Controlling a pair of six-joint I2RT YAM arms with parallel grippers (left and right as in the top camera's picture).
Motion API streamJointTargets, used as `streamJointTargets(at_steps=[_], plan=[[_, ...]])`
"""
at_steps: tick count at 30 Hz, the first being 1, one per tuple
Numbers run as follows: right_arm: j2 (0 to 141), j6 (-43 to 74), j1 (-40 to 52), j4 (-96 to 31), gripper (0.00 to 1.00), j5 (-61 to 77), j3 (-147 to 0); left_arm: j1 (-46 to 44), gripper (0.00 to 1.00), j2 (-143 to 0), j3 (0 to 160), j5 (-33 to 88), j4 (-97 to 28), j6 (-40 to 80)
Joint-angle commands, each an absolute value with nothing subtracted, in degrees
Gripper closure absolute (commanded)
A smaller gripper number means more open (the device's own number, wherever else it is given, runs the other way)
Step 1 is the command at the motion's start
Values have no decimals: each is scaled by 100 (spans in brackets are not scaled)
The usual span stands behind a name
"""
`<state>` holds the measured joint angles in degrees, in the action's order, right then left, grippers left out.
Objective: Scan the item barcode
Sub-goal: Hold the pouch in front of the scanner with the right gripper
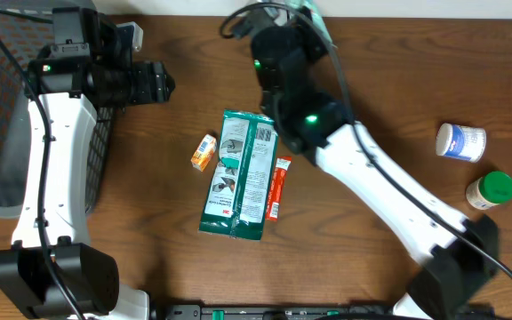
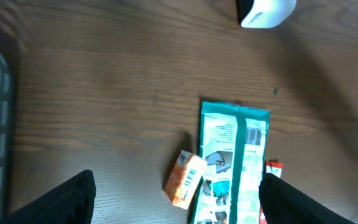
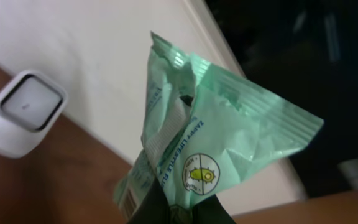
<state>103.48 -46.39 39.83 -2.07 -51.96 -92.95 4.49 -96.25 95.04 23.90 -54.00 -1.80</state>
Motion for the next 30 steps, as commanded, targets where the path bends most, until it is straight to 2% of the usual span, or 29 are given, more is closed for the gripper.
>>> streamJointTargets(at_steps=[1,8,18,22,30], plan=[[10921,-6152,4060,617,99,-5765,-9373,469,20,-9614,9491,2263,-5415,-276],[11977,-8619,3968,2869,99,-5518,-9376,469,20,-9614,9491,2263,-5415,-276],[12967,-8875,3627,3736,99,-4145,-9408,469,20,-9614,9491,2263,-5415,-276],[13498,-8879,3522,3610,99,-4263,-10125,469,20,-9614,9491,2263,-5415,-276],[14908,-8792,3444,1806,99,-4624,-13117,469,20,-9614,9491,2263,-5415,-276]])
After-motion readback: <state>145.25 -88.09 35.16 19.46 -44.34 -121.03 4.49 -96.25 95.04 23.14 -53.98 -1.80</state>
